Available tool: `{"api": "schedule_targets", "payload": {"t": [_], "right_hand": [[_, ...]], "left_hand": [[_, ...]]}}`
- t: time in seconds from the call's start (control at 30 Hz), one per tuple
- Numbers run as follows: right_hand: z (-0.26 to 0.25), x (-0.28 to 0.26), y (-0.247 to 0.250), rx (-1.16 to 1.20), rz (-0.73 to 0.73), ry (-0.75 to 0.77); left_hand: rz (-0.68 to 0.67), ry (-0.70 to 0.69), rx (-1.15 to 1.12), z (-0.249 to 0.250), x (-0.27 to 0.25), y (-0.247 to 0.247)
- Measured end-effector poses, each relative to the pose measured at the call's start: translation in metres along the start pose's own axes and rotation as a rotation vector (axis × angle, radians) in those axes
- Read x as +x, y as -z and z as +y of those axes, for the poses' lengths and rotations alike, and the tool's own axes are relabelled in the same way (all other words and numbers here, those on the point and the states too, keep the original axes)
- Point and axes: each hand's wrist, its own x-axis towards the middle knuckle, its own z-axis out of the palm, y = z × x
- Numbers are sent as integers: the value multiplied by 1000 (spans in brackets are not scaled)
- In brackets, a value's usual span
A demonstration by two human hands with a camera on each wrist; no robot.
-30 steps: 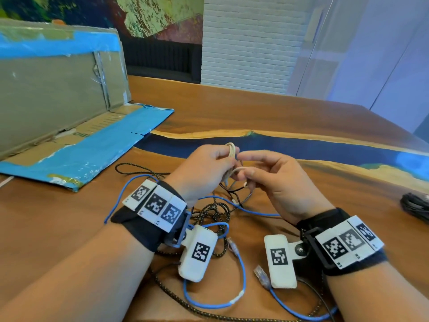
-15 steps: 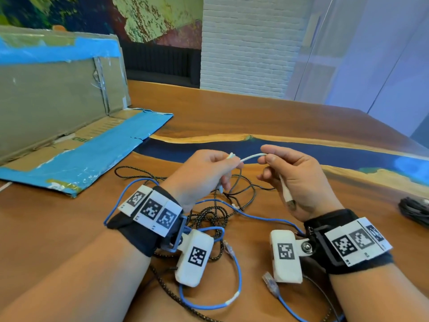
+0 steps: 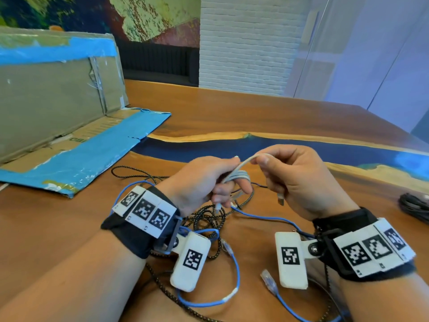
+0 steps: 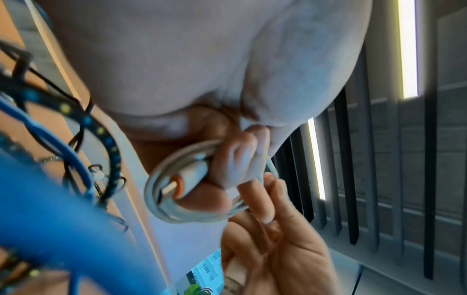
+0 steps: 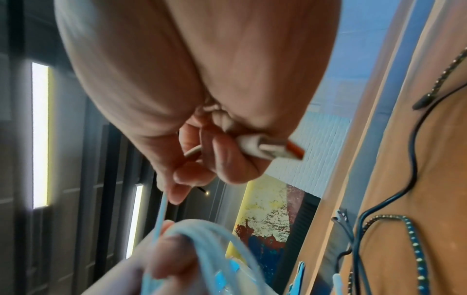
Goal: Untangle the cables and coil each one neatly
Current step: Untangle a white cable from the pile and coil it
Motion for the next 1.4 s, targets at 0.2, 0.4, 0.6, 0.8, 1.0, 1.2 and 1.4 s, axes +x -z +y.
{"api": "schedule_targets", "payload": {"t": [0.2,0.4,0.6,0.8,1.0,1.2,1.4], "right_hand": [[9,4,-12,-198,96,66],[13,8,-25,-162,172,109],[16,3,-38,121,162,30],[17,0,-39,156,84,-29],[20,0,-38,62,126,-68],[14,2,-39,234,43,-185],[12,2,-39,321,-111,-205]], "left_hand": [[6,-41,-382,2,0,-3],[93,-68,-448,3,1,-12],[314,-55,-407,2,5,-12],[385,-23,-360,0,8,-12],[294,-27,-257,-6,10,-11],[300,-94,-136,-1,8,-8],[222,-102,-117,-5,8,-9]]}}
